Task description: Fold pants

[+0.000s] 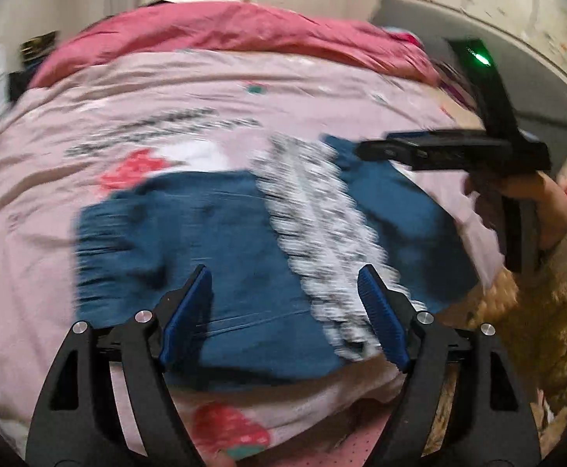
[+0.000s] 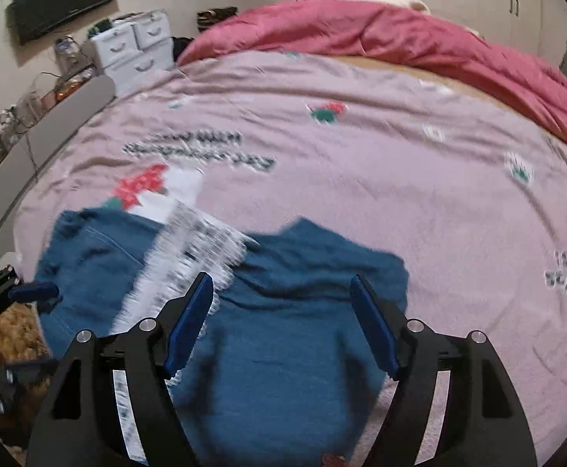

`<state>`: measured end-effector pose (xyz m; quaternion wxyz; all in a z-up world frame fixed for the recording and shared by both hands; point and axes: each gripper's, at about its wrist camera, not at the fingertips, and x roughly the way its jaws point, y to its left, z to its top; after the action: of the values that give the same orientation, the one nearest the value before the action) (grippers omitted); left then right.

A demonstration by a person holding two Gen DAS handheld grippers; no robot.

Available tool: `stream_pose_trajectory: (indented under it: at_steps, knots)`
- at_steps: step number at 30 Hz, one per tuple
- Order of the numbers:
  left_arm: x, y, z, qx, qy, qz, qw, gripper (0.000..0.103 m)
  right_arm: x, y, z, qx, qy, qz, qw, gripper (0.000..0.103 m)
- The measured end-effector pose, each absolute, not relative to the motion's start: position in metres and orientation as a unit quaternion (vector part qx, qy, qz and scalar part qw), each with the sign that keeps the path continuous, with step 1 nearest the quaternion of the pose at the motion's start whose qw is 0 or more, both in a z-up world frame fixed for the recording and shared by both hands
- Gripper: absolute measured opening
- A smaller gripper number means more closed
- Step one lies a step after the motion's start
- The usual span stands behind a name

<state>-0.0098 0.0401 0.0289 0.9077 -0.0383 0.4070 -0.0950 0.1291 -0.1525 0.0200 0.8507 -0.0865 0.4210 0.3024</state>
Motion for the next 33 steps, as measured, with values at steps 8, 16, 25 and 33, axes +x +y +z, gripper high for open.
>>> stream_pose_trajectory:
  at_steps: [8,16,25,33]
  knots:
    - [-0.037,0.102,0.041,-0.101,0.393,0.002,0.914,0.076,0.128,-0.102,0.038,-0.102,0.410,0.364,0.830,0.083]
    - [-0.046,0.121,0.010,-0.178,0.419,-0.006,0.890,0.076,0.118,-0.014,0.040,-0.152,0.418,0.450,0.774,0.088]
    - [-0.042,0.126,-0.008,-0.242,0.420,-0.037,0.874,0.066,0.101,0.052,0.030,-0.223,0.430,0.501,0.717,0.088]
    - [-0.038,0.125,-0.013,-0.257,0.418,-0.036,0.871,0.067,0.102,0.075,0.003,-0.232,0.463,0.517,0.681,0.087]
